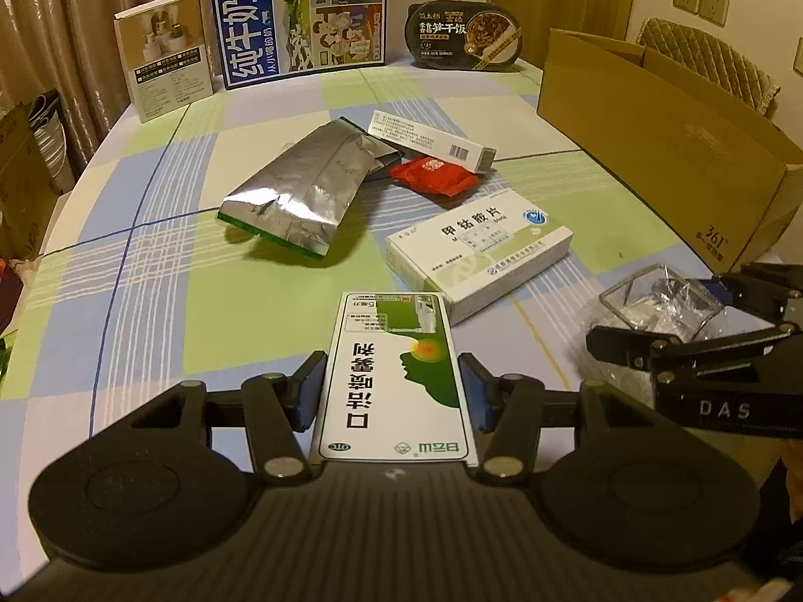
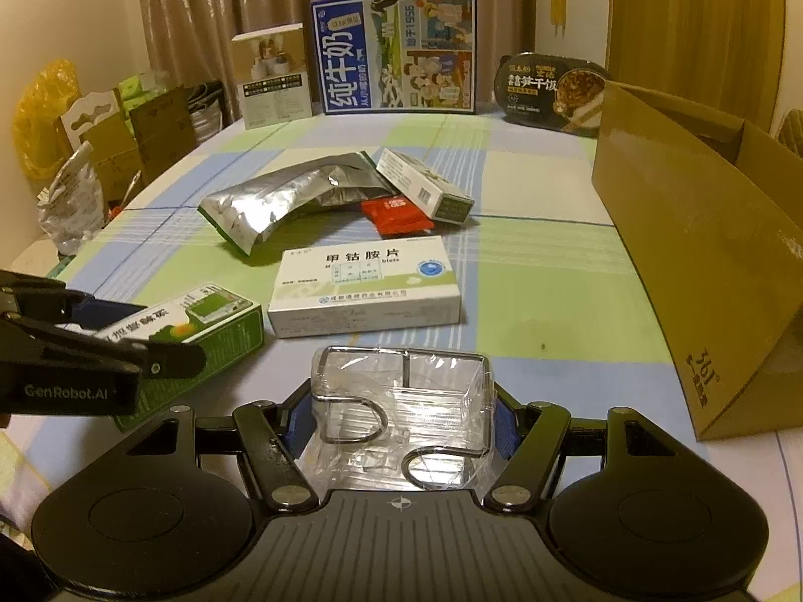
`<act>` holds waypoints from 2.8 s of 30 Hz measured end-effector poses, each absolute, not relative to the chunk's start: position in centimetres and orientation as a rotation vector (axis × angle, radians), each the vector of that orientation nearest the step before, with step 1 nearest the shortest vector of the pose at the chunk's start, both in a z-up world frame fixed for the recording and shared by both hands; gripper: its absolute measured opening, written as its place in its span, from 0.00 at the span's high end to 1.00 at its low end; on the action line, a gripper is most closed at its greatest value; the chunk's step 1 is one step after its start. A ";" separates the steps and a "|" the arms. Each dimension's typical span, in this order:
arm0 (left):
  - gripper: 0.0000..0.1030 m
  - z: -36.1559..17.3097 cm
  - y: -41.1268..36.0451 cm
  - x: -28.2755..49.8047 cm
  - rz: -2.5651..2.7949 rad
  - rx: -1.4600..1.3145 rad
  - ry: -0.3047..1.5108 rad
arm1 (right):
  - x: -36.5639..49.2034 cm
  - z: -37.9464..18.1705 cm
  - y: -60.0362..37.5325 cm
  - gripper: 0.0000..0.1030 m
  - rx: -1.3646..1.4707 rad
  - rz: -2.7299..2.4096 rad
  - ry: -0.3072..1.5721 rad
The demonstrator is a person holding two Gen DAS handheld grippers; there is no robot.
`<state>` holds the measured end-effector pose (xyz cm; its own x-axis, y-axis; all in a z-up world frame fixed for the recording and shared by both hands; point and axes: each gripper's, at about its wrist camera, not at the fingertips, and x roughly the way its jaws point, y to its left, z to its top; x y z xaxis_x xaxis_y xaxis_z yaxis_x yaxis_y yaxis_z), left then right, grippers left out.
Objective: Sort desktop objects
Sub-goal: 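Lift and carry the spray box and wire holder toward the cardboard box, then open the left tool over the cardboard box while the right tool releases the wire holder inside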
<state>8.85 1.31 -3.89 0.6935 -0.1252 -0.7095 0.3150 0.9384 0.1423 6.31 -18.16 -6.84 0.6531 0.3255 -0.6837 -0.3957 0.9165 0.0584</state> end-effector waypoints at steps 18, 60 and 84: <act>0.51 -6.3 0.8 10.2 -0.244 0.307 0.842 | 6.7 -7.2 -18.2 0.38 -0.071 0.405 0.783; 0.51 8.3 -11.0 6.8 -0.307 0.234 0.616 | 8.7 11.0 -34.2 0.38 0.103 0.212 0.511; 0.51 5.1 -26.9 14.3 -0.534 0.263 0.678 | 16.3 6.3 -45.9 0.38 0.089 0.094 0.667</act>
<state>14.31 -26.93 5.15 0.6521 -0.3814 -0.6552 0.5478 0.8345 0.0594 16.31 -45.89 6.32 0.7814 0.1158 -0.6132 -0.0584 0.9919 0.1130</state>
